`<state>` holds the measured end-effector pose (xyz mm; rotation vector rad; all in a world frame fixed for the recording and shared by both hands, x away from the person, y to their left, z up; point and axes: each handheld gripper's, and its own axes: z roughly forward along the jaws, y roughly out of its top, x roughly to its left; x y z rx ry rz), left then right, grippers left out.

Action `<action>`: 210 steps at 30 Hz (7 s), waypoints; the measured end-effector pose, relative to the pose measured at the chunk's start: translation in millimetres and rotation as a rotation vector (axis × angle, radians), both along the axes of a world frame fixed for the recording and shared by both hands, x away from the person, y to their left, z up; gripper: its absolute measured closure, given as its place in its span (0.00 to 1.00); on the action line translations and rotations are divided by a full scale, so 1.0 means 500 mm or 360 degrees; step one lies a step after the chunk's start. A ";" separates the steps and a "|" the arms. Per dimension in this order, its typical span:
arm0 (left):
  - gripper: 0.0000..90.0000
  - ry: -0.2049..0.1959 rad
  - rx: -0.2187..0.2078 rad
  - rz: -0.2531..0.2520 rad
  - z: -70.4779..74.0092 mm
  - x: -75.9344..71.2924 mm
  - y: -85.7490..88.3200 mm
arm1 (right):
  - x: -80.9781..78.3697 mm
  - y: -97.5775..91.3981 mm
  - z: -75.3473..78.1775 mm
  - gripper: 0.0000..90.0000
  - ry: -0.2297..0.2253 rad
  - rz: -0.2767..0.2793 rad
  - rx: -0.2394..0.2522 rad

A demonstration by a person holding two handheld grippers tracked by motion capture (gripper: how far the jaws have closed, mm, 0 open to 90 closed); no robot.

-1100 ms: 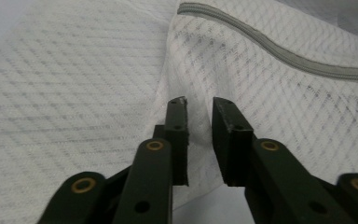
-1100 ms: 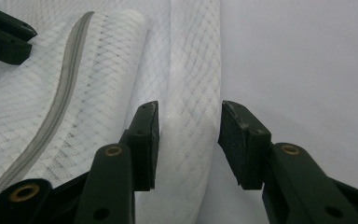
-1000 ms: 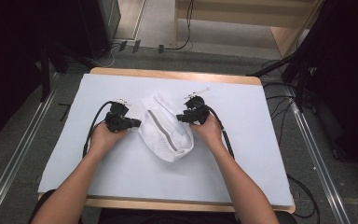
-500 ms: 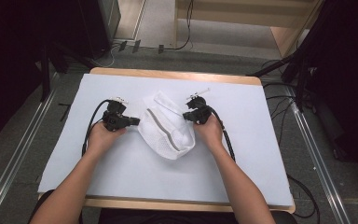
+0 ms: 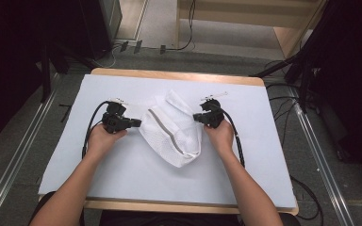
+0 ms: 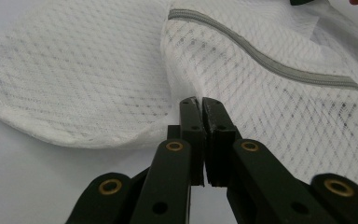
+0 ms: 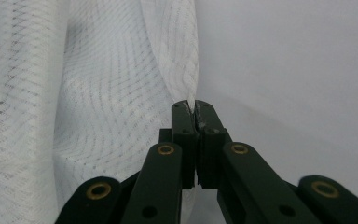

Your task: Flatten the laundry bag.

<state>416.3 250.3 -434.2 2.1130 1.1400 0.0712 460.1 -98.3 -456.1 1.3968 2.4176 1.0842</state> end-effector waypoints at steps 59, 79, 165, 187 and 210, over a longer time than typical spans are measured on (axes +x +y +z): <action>1.00 0.0186 -0.0067 0.0064 0.008 -0.175 0.090 | -0.002 -0.023 0.022 0.72 -0.0084 0.0032 0.0053; 0.99 0.0155 -0.0072 0.0104 0.007 -0.179 0.105 | 0.063 0.056 -0.026 0.77 -0.0132 0.0089 -0.0062; 0.77 0.0080 -0.0035 0.0040 0.000 0.109 -0.003 | -0.125 -0.109 0.005 0.82 -0.0082 -0.0026 -0.0003; 1.00 -0.0053 0.0172 0.0035 -0.039 0.107 -0.066 | -0.155 -0.091 -0.015 0.76 -0.0018 -0.0025 -0.0022; 1.00 0.0009 -0.0025 0.0166 -0.022 0.115 -0.008 | -0.149 -0.070 -0.024 1.00 -0.0001 -0.0016 -0.0070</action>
